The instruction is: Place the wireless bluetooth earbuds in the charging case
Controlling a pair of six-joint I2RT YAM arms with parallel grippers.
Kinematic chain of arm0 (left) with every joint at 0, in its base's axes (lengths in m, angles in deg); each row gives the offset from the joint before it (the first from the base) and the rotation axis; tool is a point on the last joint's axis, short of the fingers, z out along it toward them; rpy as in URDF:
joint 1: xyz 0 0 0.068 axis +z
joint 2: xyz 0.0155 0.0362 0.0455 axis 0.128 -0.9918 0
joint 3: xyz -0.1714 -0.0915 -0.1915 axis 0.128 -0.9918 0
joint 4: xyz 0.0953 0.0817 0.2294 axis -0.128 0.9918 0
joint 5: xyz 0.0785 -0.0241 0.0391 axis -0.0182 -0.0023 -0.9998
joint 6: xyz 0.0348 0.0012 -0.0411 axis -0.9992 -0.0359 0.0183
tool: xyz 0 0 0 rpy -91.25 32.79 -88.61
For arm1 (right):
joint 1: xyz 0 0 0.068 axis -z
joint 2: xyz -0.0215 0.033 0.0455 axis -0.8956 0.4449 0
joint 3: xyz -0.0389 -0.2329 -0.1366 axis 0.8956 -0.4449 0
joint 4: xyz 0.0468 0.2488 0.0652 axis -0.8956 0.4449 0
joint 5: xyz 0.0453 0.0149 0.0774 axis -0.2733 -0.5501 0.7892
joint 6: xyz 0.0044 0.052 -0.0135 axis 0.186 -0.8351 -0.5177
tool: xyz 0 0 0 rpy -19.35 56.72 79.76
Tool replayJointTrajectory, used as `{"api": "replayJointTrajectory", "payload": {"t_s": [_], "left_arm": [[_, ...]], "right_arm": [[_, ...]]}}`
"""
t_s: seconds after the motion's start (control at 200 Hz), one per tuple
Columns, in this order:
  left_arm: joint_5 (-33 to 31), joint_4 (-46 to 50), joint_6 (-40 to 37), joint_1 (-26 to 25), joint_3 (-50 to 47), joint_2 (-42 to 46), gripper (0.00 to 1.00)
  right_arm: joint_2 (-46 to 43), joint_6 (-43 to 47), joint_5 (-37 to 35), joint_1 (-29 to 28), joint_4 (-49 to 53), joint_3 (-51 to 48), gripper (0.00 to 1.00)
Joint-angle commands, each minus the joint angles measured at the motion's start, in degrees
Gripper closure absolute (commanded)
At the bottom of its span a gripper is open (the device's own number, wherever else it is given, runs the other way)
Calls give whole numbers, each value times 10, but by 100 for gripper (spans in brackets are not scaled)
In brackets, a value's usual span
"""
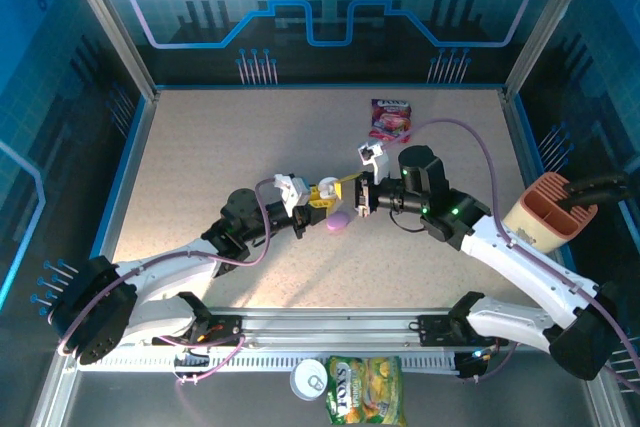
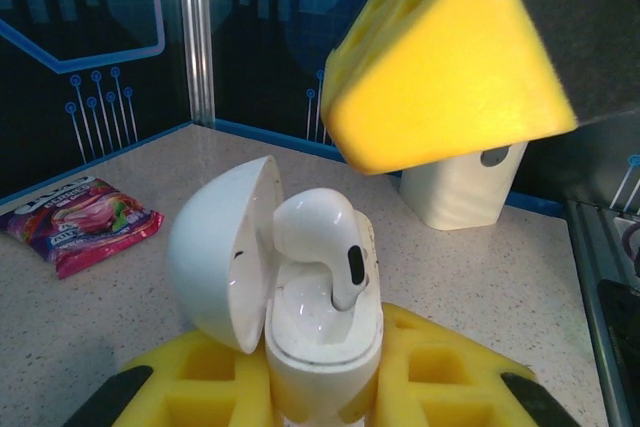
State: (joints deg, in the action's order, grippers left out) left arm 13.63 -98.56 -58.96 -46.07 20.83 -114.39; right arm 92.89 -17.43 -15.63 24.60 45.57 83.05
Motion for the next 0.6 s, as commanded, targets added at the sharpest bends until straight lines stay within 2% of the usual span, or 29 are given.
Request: {"api": "replayJointTrajectory", "payload": {"t_s": [0.0, 0.435, 0.595], "left_arm": [[19, -28, 0, 4, 10, -1, 83], [44, -19, 2, 4, 9, 7, 82], [42, -18, 9, 5, 7, 11, 82]], "right_arm": [[6, 0, 11, -3, 7, 8, 94], [30, 2, 16, -3, -2, 16, 94], [30, 8, 34, -3, -2, 15, 91]]}}
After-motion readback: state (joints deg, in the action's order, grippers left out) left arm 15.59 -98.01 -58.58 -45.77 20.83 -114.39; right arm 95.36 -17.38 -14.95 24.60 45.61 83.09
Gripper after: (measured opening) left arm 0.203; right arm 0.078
